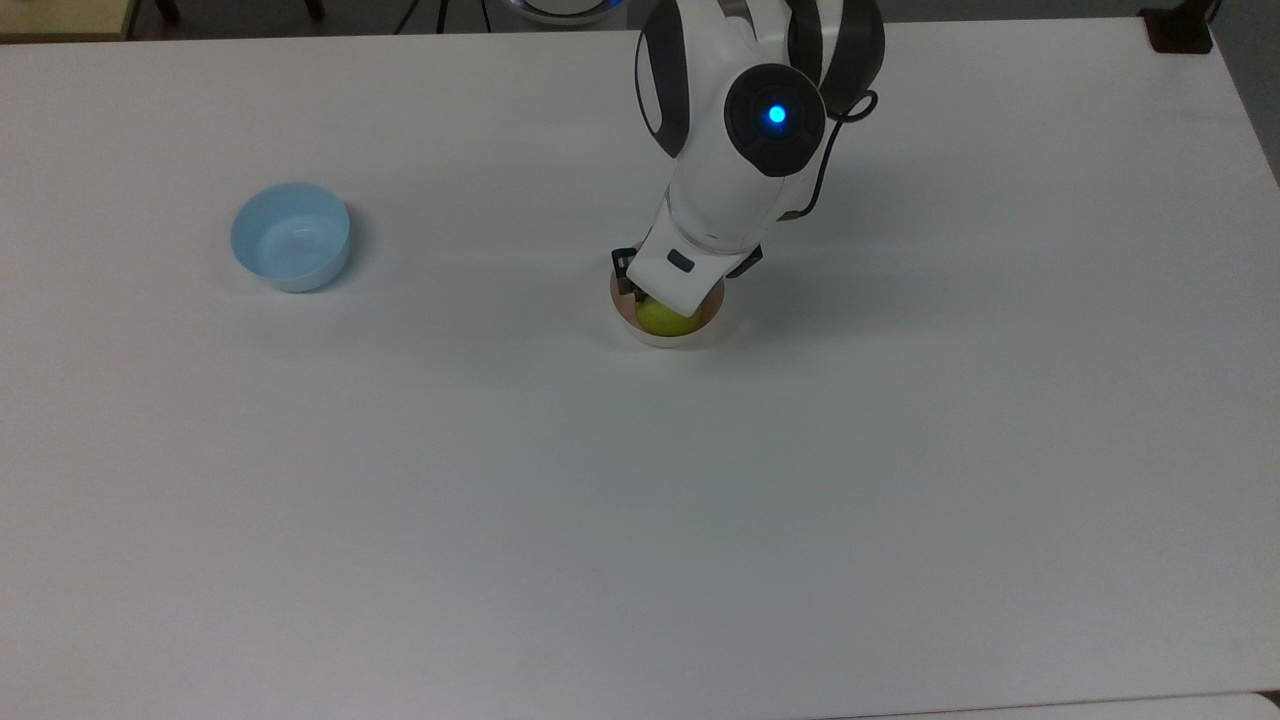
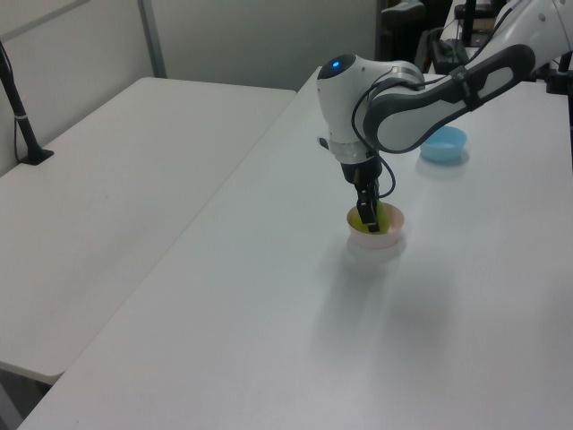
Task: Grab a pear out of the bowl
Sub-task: 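Close the gripper around the green pear and lift it, then carry the held pear away from the pink bowl toward the blue bowl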
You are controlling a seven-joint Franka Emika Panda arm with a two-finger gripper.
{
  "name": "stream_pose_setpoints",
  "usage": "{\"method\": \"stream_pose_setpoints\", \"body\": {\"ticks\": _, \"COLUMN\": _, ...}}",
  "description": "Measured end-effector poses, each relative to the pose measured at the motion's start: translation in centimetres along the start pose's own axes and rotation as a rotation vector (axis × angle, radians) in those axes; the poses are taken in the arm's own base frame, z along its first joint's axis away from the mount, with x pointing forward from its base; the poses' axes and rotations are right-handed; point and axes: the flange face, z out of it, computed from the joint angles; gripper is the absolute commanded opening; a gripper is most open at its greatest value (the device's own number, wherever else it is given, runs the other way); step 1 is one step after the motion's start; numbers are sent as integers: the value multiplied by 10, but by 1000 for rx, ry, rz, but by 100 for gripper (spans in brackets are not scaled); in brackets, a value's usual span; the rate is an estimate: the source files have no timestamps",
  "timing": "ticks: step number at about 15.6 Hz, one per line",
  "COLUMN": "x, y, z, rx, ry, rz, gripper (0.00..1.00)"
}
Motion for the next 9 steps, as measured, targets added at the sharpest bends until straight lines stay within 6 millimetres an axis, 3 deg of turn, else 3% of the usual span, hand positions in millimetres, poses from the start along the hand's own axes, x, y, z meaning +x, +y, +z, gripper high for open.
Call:
{"method": "stream_pose_setpoints", "body": {"ticks": 4, "x": 0, "y": 1, "z": -5, "rx": 1, "ry": 11, "rz": 1, "gripper": 27}}
{"method": "stream_pose_setpoints", "body": {"ticks": 9, "x": -14, "y": 20, "z": -58, "rx": 14, "ry": 77, "rz": 29, "gripper": 29}}
